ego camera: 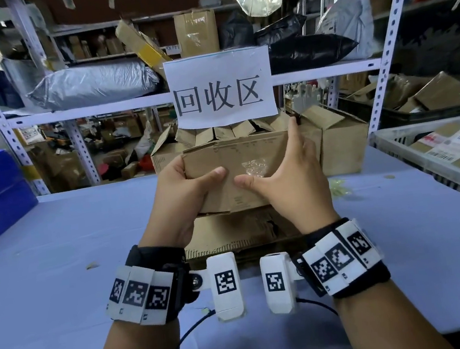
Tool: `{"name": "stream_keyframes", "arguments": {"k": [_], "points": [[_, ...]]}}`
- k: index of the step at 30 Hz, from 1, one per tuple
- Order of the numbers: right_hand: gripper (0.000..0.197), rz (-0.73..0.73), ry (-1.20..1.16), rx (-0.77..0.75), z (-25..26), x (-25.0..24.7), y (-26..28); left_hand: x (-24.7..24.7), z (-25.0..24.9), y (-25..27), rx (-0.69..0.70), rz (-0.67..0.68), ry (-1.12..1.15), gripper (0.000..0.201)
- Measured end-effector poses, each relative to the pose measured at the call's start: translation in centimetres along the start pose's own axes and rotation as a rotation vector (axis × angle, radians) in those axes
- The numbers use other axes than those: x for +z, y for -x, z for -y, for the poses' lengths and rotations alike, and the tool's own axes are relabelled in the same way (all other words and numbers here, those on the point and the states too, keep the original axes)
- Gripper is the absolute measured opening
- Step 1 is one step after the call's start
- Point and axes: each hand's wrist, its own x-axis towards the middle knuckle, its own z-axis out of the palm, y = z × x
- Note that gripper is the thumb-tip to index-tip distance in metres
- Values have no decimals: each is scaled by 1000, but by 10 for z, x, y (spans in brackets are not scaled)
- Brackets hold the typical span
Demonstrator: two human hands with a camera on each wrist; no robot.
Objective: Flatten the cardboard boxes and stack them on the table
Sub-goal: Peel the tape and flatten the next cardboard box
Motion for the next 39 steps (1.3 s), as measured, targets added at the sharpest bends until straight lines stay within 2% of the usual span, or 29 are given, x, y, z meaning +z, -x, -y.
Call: {"name": "stream_keyframes", "arguments": {"k": [6,12,15,17,20,22,26,34,37,39], "points": [[115,-115,-64,-21,2,2,0,1,-6,-1,41,-1,-4,25],[86,-159,-86,-36,3,-2,-1,0,-12,-1,73,-5,-12,24],[76,-128,-85,-52,2,-7,-4,1,-12,-1,81,-36,-4,27],[81,-73,-80,-66,2,-9,-5,3,-10,0,81,-52,12,29],[118,20,-28,-51,5,-9,-1,6,-7,0,83,-38,11,25],[127,6,-15,-35,5,-7,2,7,-6,0,85,-29,-1,24],[104,-104,-60,5,2,-1,0,9,-3,-1,95,-50,-46,25],[73,-177,-100,-14,-3,-2,-2,12,-5,-1,139,-66,-91,26],[81,-47,-85,-33,-2,-7,-5,14,-7,1,172,-85,-105,27],[106,57,-78,-28,-1,-11,-4,15,-8,2,167,-81,-95,27]]}}
